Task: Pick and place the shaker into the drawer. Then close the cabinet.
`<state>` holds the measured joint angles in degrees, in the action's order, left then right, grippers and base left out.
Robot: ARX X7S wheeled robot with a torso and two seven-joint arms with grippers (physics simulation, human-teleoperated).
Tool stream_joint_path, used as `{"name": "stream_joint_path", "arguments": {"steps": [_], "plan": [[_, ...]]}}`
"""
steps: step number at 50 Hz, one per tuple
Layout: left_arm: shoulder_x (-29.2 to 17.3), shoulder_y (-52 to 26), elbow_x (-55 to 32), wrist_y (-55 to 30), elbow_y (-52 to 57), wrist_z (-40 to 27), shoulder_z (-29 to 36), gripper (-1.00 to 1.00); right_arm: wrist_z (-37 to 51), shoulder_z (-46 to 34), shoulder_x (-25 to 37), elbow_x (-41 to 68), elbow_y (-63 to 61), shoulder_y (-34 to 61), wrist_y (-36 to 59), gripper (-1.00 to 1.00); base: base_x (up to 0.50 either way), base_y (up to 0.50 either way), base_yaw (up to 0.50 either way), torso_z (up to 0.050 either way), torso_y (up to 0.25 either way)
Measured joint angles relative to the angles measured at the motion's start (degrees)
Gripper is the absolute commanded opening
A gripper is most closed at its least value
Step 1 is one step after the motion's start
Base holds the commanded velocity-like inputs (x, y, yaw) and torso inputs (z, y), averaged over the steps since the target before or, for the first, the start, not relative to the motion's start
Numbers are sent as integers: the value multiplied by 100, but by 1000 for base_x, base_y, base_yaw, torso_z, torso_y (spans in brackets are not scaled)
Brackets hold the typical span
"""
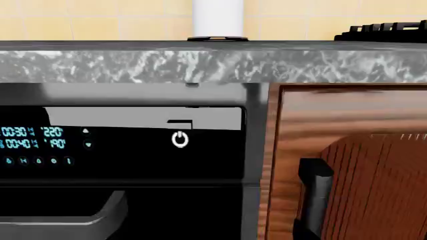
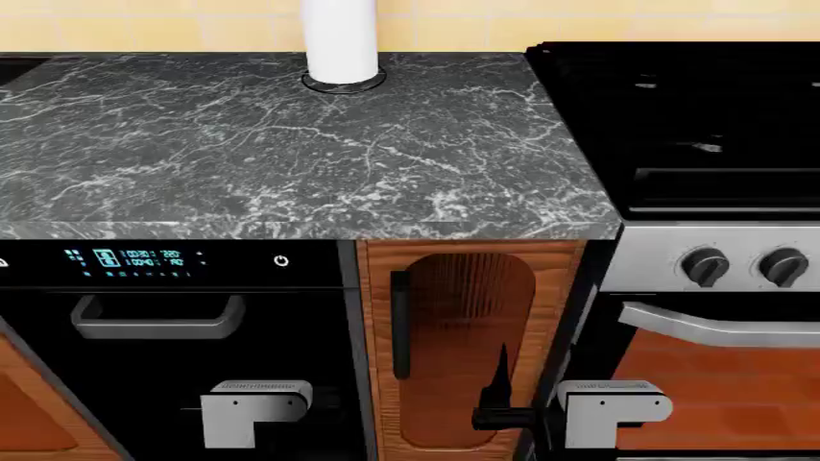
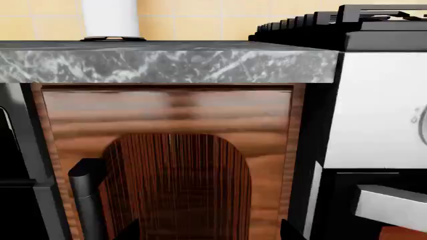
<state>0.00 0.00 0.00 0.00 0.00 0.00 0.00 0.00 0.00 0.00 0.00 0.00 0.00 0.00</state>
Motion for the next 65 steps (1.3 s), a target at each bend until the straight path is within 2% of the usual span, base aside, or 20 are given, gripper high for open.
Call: {"name": "stream_joint_path", "arguments": {"steps": [3, 31, 34, 37, 40, 43, 48, 51, 54, 58, 65], "plan": [[-25, -6, -28, -22, -5, -17, 28, 100, 33, -40, 24, 4, -2, -1, 0, 100, 0, 0, 0, 0, 0], [-332, -97, -598, -192, -95, -175, 350, 100, 353, -465, 366, 189, 55, 70, -14, 100, 0, 500, 0, 0, 0], [-379, -162, -660, -369, 30, -220, 357, 100, 401, -438, 380, 286, -81, 130, 176, 100, 0, 0, 0, 0, 0], [-424, -498, -799, -842, 384, -261, 369, 100, 474, -333, 496, 432, -543, 516, 800, 100, 0, 0, 0, 0, 0], [-473, -1356, -988, -1644, 807, -327, 369, 100, 525, -223, 698, 610, -1034, 1461, 1824, 100, 0, 0, 0, 0, 0], [-492, -2610, -1167, -2446, 981, -377, 366, 100, 513, -213, 900, 740, -1174, 2833, 2760, 100, 0, 0, 0, 0, 0], [-460, -4930, -1297, -3155, 409, -331, 443, 100, 333, -473, 1120, 777, -558, 5377, 3623, 100, 0, 0, 0, 0, 0], [-406, -6303, -1271, -3119, -457, -238, 528, 100, 169, -700, 1145, 731, 224, 6785, 3734, 100, 0, 0, 0, 0, 0], [-318, -7727, -1249, -2683, -1747, -108, 671, 100, -29, -940, 1058, 647, 1401, 8189, 3471, 100, 0, 0, 0, 49, 100], [-215, -9455, -1635, -2106, -3603, -18, 1267, 100, -322, -1118, 827, 457, 3287, 9941, 2998, 100, 0, 0, 0, 50, 99], [-101, -11344, -2334, -2046, -5551, 15, 2316, 100, -851, -791, 514, -293, 5213, 11749, 3234, 100, 0, 0, 0, 50, 97]]}}
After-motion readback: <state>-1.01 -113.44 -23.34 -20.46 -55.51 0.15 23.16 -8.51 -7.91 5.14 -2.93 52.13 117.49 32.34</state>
